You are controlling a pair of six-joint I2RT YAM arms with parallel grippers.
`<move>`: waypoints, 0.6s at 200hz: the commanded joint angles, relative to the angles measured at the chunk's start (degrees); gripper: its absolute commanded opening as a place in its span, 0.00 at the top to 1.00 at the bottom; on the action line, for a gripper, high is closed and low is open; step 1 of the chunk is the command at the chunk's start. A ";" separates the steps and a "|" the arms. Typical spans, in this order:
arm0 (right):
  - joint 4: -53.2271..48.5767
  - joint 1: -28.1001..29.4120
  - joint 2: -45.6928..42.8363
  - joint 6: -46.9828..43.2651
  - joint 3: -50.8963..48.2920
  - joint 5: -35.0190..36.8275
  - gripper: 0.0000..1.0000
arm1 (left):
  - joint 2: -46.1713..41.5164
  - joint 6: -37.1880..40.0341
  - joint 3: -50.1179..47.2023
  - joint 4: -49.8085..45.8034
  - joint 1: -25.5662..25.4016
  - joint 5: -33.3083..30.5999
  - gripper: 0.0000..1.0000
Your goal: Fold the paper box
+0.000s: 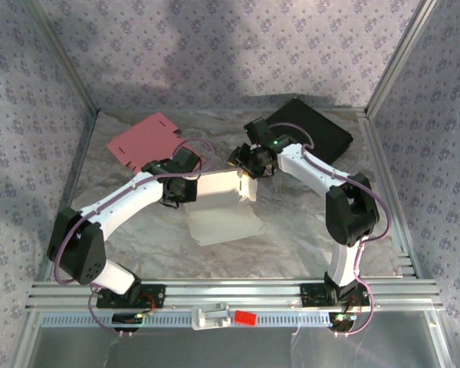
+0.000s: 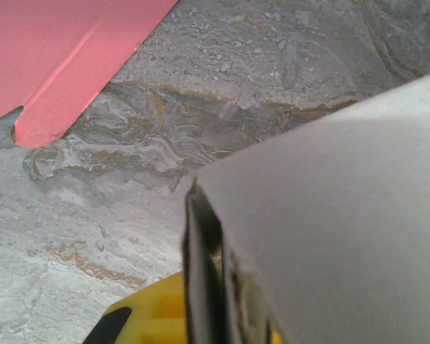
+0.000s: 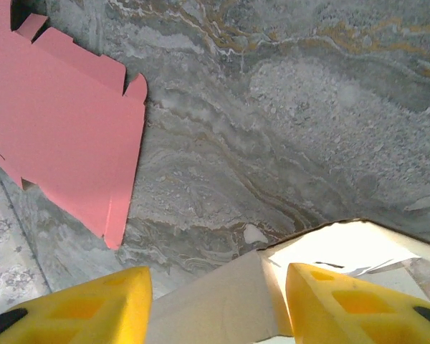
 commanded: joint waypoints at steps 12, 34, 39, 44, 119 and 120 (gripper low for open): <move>3.82 -0.02 -3.23 4.34 -2.06 -2.47 0.47 | -0.34 1.15 1.22 1.09 0.30 1.41 1.00; 6.86 -0.84 -4.66 6.29 -3.99 -3.53 0.47 | -0.72 1.37 0.96 1.79 0.36 1.62 1.00; 7.10 -1.05 -5.07 6.24 -4.27 -3.47 0.47 | -0.95 1.52 0.85 1.98 0.38 1.65 1.00; 7.20 -1.34 -5.62 6.01 -4.56 -3.18 0.47 | -1.11 1.61 0.75 2.24 0.37 1.76 1.00; 8.28 -2.40 -23.77 -5.96 -26.24 5.07 0.45 | -2.03 2.28 -0.90 5.00 0.71 3.52 1.00; 8.28 -2.31 -23.85 -6.15 -26.51 5.20 0.45 | -2.03 2.27 -0.87 4.97 0.67 3.57 1.00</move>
